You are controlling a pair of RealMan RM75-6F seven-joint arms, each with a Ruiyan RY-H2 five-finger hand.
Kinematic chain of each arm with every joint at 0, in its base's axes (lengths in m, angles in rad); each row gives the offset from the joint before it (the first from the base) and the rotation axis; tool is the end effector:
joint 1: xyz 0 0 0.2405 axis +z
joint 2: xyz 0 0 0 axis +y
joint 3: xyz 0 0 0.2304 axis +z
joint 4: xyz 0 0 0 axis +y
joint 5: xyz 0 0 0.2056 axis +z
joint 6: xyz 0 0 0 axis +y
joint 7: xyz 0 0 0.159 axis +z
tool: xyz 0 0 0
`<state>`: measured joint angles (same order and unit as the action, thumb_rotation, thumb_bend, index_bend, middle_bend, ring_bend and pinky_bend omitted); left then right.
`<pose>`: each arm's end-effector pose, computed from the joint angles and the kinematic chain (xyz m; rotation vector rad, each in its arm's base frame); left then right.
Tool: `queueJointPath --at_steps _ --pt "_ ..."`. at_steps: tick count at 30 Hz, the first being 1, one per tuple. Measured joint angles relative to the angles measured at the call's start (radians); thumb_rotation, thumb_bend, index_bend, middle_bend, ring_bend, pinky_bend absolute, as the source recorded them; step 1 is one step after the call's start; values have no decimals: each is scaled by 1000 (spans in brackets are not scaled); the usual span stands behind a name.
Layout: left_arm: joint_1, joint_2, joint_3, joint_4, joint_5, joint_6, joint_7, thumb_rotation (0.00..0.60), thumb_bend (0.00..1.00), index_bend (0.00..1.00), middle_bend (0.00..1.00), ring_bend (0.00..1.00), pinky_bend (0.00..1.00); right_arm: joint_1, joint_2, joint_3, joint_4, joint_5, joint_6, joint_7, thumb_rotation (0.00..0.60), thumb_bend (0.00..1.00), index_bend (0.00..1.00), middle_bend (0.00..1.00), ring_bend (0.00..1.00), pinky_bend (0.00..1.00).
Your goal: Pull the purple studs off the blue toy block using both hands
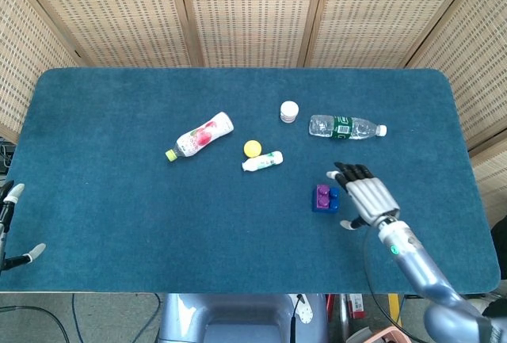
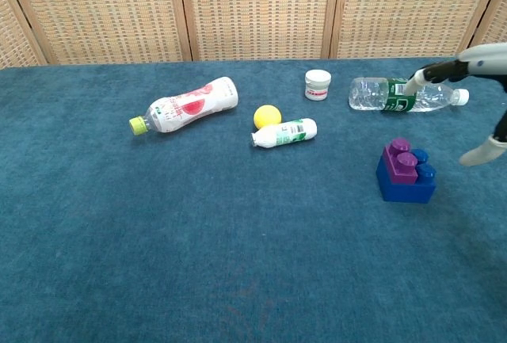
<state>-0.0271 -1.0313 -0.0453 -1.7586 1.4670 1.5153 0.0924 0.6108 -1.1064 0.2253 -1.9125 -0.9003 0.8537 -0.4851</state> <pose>-0.2786 0.1750 0.1696 -1.3298 -0.9086 -0.8372 -0.1566 -0.3079 0.0710 1.8302 -1.0815 0.7059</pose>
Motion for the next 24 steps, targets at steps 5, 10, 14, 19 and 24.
queueJointPath --at_steps 5,10,14,19,24 --pt "-8 -5 -3 4 -15 -16 11 600 0 0 0 0 0 149 -91 -15 66 233 -16 -122 600 26 144 0 0 0" --pt "-10 -7 -2 4 -16 -17 18 600 0 0 0 0 0 257 -165 -46 127 389 -9 -194 600 48 175 0 0 0" --pt "-11 -7 -2 3 -17 -17 18 600 0 0 0 0 0 299 -195 -69 154 454 -3 -220 600 73 197 0 0 0" --pt "-12 -7 -2 3 -21 -20 17 600 0 0 0 0 0 327 -219 -89 182 500 7 -235 600 92 214 0 0 0" --pt "-13 -6 -2 4 -25 -23 14 600 0 0 0 0 0 353 -235 -106 218 539 29 -246 600 93 253 0 0 0"
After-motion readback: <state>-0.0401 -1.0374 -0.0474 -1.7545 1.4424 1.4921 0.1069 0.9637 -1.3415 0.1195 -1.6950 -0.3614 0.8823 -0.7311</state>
